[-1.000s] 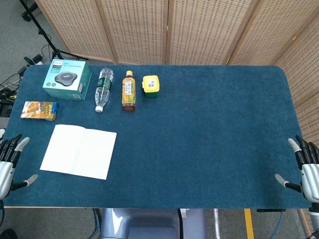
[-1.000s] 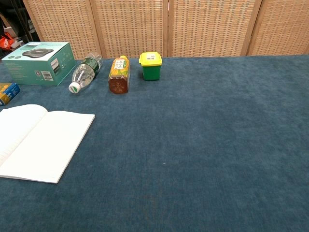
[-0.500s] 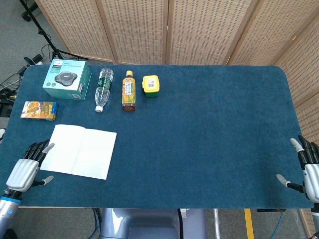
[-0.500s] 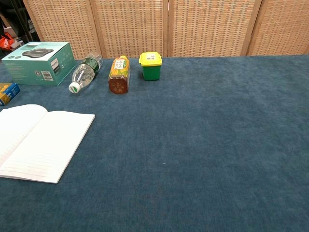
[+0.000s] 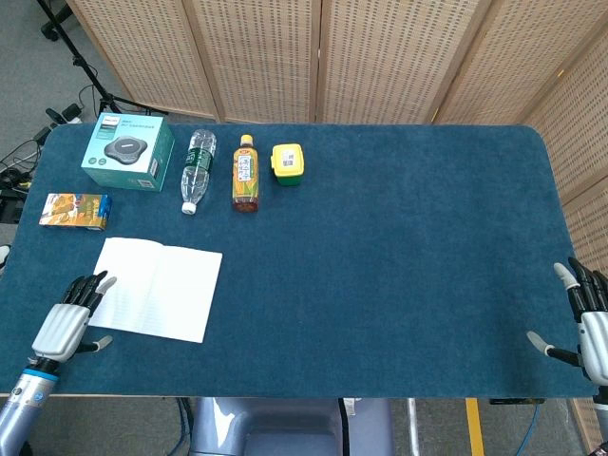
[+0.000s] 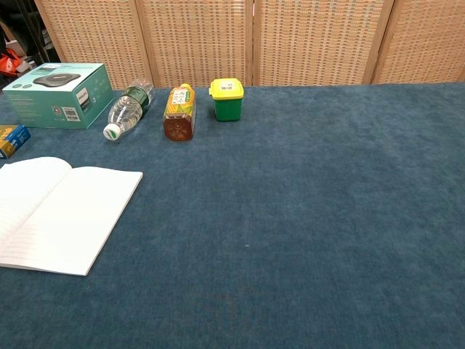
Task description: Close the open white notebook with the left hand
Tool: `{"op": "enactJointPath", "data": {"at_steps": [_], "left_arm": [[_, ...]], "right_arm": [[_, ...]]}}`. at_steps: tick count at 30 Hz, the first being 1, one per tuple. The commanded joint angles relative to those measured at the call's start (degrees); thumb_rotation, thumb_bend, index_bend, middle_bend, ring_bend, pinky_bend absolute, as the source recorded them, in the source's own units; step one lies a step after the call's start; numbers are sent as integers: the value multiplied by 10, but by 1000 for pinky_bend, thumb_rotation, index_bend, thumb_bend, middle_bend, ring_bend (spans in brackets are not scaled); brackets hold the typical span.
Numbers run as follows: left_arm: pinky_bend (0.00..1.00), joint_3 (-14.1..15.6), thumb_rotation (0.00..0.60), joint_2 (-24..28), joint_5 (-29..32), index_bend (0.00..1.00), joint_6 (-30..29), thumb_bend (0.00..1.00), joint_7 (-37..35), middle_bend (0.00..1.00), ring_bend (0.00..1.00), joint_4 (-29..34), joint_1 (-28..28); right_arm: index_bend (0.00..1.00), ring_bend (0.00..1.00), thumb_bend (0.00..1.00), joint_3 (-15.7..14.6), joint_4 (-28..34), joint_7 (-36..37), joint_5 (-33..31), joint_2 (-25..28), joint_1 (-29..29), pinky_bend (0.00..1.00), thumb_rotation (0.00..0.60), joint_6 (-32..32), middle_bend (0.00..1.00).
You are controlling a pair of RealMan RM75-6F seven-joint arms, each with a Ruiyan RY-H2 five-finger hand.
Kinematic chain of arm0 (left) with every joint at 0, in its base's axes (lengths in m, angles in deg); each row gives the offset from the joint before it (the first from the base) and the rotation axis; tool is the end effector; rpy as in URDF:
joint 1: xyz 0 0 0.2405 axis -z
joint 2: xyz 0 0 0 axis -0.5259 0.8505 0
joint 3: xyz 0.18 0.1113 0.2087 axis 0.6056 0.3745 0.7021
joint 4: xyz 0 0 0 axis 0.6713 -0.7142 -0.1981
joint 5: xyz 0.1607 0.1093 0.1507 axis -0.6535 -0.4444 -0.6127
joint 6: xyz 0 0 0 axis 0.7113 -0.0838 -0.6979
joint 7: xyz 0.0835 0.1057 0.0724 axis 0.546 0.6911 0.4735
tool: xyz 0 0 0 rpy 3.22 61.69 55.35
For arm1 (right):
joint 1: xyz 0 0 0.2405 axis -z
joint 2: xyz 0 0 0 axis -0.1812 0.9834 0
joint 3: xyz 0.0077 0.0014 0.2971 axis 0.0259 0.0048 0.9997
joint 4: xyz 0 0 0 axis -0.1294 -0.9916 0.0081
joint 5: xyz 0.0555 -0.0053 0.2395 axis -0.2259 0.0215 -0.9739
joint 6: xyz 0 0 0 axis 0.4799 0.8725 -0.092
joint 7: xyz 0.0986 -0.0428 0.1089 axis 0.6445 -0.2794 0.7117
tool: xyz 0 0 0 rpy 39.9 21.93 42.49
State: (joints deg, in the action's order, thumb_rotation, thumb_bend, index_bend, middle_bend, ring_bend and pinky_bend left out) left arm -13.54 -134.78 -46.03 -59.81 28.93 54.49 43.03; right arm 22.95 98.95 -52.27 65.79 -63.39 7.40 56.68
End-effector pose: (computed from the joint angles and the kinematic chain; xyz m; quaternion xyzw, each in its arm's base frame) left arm -0.4454 0.2308 0.0270 -0.6756 -0.4083 -0.3614 0.4963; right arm -0.3782 -0.1945 0.1831 0.5560 -0.3857 0.4501 0.5827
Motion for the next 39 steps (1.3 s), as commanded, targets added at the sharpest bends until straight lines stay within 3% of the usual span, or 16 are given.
{"op": "enactJointPath", "data": {"at_steps": [1,16,22,33,39], "left_arm": [[0,-3,600,-10,6,0,2,141,0,0,0,-14,3],[0,-4,600,-29,23,0,29,168,0,0,0,-44,14],[0,-5,600,-33,28,0,29,275,1,0,0,-54,14],[0,-6,600,-32,40,0,39,331,11,0,0,-59,12],[0,-7,600,-32,43,0,41,432,14,0,0,-59,14]], "right_arm": [[0,0,0,0,0,1,-1,0,0,0,600,0,0],[0,0,0,1,-1,6,-3,2,1,0,600,0,0],[0,0,0,2,-2,11,-3,3,1,0,600,-1,0],[0,0,0,2,-3,15,-3,5,2,0,600,1,0],[0,0,0,3,-4,19,-5,6,2,0,600,0,0]]}}
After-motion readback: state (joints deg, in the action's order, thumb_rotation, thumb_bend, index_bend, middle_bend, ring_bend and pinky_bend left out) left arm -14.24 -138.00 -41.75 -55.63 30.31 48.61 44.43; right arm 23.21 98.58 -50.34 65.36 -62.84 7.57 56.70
